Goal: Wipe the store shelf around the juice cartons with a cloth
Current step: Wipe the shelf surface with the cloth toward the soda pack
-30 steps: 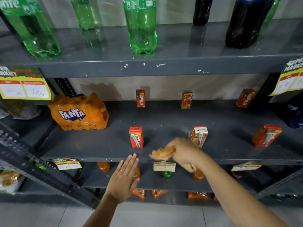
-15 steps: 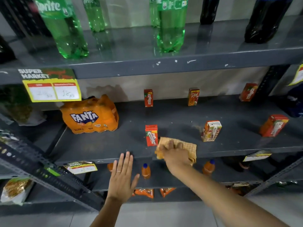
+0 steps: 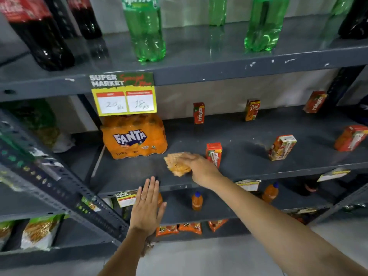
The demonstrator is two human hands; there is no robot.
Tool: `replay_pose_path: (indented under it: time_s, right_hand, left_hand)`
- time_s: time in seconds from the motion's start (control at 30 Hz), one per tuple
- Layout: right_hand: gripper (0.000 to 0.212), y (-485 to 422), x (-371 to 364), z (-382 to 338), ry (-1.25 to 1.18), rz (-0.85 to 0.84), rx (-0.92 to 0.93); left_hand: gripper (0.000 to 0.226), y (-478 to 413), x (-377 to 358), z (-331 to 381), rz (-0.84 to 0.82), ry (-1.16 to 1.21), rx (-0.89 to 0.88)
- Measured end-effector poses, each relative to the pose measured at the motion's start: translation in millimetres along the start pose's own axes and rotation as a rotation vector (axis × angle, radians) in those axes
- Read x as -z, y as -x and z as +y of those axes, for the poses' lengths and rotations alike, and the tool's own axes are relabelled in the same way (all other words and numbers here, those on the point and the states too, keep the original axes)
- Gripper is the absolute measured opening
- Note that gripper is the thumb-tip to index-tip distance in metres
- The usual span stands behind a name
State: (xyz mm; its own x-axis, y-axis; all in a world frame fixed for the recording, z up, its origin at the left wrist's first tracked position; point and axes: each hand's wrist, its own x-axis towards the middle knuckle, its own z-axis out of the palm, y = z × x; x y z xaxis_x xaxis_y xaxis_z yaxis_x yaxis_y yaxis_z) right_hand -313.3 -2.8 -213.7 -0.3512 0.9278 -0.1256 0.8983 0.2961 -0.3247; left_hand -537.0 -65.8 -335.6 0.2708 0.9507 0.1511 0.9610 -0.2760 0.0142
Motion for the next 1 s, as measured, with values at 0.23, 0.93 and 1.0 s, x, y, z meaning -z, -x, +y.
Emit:
replay_pose_path:
  time_s: [0.23, 0.93, 1.0]
  right_hand:
    - [0.044, 25, -34, -35, 0.257, -0.079, -0.057]
    - [0.020, -52, 18, -57, 0.140, -0.334, -0.112]
    - [0.024, -81, 37, -74, 0.034, -0.283, -0.013]
  left_hand:
    - [0.068, 1, -3, -14, -0.002, -0.009, -0.071]
    - [0.073, 37, -13, -78, -0.027, -0.020, 0.074]
    - [0.073, 42, -11, -84, -0.027, -0.026, 0.135]
